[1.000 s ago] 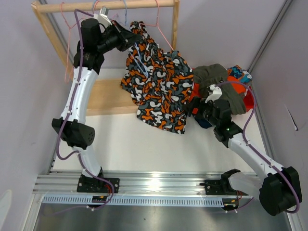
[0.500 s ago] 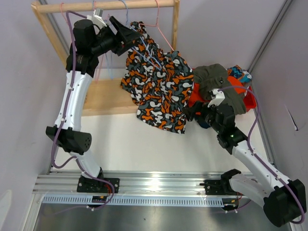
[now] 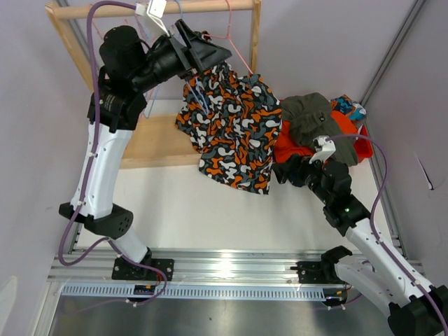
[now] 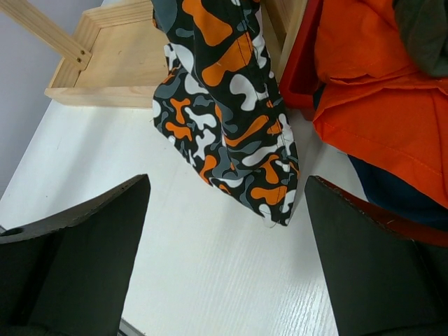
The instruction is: Remove the shorts from the hanger
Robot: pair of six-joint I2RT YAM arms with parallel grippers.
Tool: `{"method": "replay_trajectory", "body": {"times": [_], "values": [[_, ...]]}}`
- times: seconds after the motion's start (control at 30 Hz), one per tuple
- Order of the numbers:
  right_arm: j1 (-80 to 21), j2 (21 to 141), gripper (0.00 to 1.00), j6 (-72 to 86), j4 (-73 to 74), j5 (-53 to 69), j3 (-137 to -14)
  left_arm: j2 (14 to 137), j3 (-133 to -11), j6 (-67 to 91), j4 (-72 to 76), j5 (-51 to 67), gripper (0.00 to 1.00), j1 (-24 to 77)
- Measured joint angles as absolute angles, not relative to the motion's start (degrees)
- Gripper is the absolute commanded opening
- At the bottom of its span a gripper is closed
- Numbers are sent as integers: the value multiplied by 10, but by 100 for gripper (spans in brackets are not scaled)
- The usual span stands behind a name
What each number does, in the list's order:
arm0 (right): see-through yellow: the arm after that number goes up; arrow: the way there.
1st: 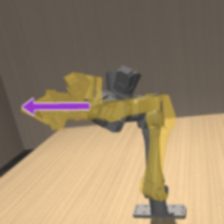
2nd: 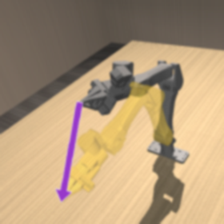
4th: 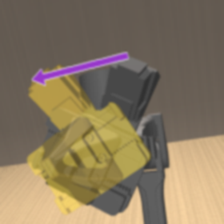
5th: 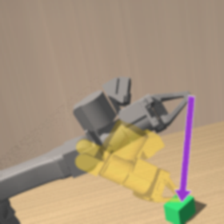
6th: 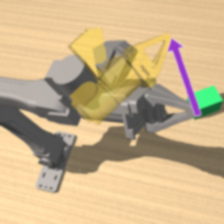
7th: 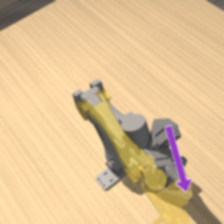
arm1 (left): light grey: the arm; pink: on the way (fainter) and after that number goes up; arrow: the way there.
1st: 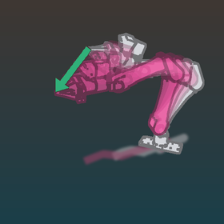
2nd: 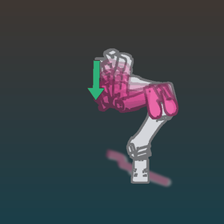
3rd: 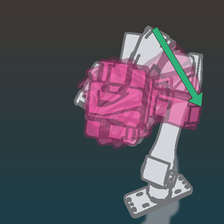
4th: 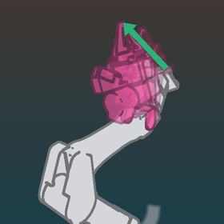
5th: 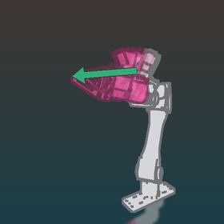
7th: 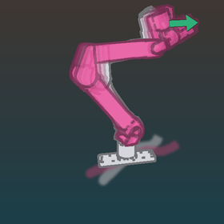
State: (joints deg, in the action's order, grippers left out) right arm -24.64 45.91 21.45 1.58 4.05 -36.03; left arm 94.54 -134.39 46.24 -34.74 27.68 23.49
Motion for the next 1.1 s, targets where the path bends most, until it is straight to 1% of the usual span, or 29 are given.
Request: {"method": "replay_trajectory", "body": {"times": [0.1, 0.2, 0.33, 0.5, 0.77, 1.1], "values": [[-247, 442, 100, 214, 31, 37, -356, 967, -1370, 429, -362, 237, 74, 267], [-247, 429, 99, 214, 45, 33, -355, 1000, -1385, 394, -384, 175, 72, 289], [-247, 414, 99, 211, 62, 28, -355, 1043, -1386, 355, -411, 75, 71, 305], [-247, 409, 99, 209, 64, 27, -355, 1089, -1386, 329, -414, 5, 71, 312], [-246, 413, 99, 208, 63, 28, -348, 1126, -1386, 319, -379, -29, 70, 312], [-221, 436, 99, 208, 55, 52, -336, 1167, -1386, 328, -331, -23, 68, 313]]}}
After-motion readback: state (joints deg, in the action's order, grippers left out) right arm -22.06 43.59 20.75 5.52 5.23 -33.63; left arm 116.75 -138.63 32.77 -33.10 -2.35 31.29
